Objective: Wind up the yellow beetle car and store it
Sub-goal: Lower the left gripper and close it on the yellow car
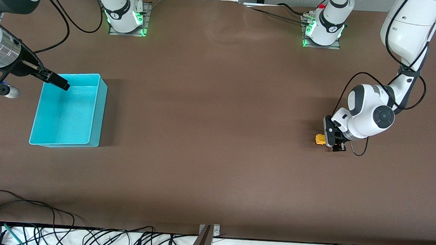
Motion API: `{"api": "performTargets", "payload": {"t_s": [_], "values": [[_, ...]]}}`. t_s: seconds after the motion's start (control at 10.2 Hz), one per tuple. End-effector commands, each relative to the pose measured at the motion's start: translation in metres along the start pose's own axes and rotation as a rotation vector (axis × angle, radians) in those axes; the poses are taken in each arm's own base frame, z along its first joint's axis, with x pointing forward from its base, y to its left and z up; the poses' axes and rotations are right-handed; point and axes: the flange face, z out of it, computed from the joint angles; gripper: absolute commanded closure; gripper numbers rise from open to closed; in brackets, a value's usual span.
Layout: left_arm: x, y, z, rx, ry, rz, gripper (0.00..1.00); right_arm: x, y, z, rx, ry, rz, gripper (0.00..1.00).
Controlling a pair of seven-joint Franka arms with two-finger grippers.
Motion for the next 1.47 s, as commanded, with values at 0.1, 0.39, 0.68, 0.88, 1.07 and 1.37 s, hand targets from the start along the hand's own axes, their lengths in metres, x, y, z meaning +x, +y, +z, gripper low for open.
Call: {"api": "performTargets", "payload": {"t_s": [0.1,0.39,0.68,0.88,1.07,1.37], "values": [[0.002,-0.003,-0.001,0.012,-0.006,0.060,1.00,0.000,0.000,0.000,0.015,0.000,0.003,0.00],[0.002,-0.002,0.001,0.001,-0.006,0.080,1.00,0.000,0.000,0.000,0.015,0.000,0.003,0.00],[-0.001,-0.002,0.003,-0.004,-0.006,0.091,1.00,0.000,0.000,0.000,0.015,0.000,0.003,0.00],[-0.007,-0.001,0.017,-0.027,-0.008,0.083,1.00,0.000,0.000,0.000,0.015,0.000,0.003,0.00],[-0.033,-0.005,0.017,-0.025,-0.033,0.106,1.00,0.000,0.000,0.000,0.016,-0.001,0.005,0.00],[-0.087,-0.017,0.030,-0.026,-0.030,0.148,1.00,0.000,0.000,0.000,0.016,0.000,0.003,0.00]]}}
